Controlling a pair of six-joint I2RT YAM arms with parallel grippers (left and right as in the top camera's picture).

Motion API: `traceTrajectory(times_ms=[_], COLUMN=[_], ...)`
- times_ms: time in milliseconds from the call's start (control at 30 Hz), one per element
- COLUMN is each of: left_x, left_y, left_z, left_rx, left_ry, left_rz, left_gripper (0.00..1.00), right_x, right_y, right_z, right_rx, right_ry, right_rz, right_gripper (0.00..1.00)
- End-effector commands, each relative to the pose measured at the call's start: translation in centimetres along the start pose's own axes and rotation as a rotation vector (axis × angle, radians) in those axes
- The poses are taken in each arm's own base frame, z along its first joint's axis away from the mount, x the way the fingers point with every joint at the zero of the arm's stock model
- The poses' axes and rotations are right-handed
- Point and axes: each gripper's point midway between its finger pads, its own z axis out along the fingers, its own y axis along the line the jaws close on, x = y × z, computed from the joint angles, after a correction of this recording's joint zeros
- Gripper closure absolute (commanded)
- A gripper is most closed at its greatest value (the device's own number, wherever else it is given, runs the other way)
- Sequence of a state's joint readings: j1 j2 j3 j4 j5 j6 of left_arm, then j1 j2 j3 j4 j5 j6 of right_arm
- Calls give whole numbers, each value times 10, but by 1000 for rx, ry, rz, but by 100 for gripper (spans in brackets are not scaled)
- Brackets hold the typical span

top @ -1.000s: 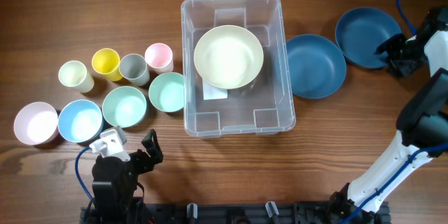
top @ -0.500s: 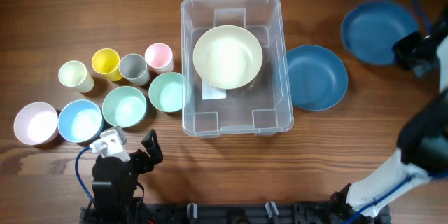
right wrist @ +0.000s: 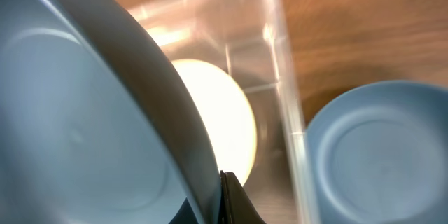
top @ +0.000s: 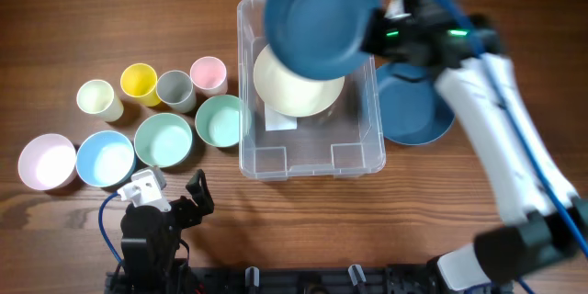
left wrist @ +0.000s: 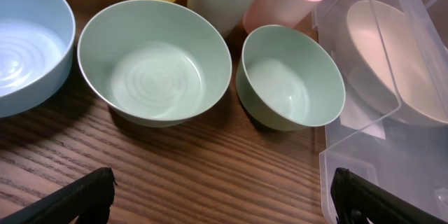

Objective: Pack container
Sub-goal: 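Lower the teal bowl into the cream bowl in the bin and release, then move the right gripper to the teal plate rim and grasp it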

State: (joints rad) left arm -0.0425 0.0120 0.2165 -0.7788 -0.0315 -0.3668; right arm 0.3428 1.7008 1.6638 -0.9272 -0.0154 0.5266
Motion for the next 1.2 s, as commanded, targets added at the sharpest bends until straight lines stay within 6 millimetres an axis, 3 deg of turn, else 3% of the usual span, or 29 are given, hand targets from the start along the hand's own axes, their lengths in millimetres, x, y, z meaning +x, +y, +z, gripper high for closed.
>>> traceTrajectory(times_ms=[0,67,167,200,267,300,367,400,500,567,667,733,800,900,1067,1167], left_x=[-1,-1,-1,-1,-1,-1,-1,-1,-1,-1,-1,-1,-1,-1,-1,-1], left_y=[2,2,2,2,2,2,2,2,2,2,2,2,2,2,1,2], left_z=[0,0,0,0,0,0,0,0,0,0,0,0,0,0,0,0], left_rx=[-5,-5,-5,-5,-5,-5,-5,-5,-5,-5,-5,-5,-5,-5,-5,-5], left_ry=[-11,-11,-11,-11,-11,-11,-11,-11,-11,-11,-11,-11,-11,-11,-11,-11], left_rz=[15,15,15,15,15,15,15,15,15,15,15,15,15,15,16,15], left_gripper=[0,0,0,0,0,0,0,0,0,0,0,0,0,0,0,0], right_x=[17,34,39,33,15,4,-15,-22,-41,-46,-44,-31,-16,31,86,113], right_y=[-10,6,8,12,19,20,15,10,-21,-50,-111,-150,-177,-216,-231,-236], right_z=[59,95,101,94,69,52,21,8,-30,-37,-35,-24,-12,24,74,88], right_rx=[132,37,18,5,-20,-23,-18,-8,30,75,185,260,310,389,383,399], right_ry=[50,147,169,147,70,20,-68,-102,-174,-173,-119,-52,13,164,307,339], right_rz=[17,-48,-57,-59,-67,-65,-51,-38,35,100,207,277,323,413,452,546], right_gripper=[96,96,95,93,77,55,33,30,25,24,20,12,9,8,15,38])
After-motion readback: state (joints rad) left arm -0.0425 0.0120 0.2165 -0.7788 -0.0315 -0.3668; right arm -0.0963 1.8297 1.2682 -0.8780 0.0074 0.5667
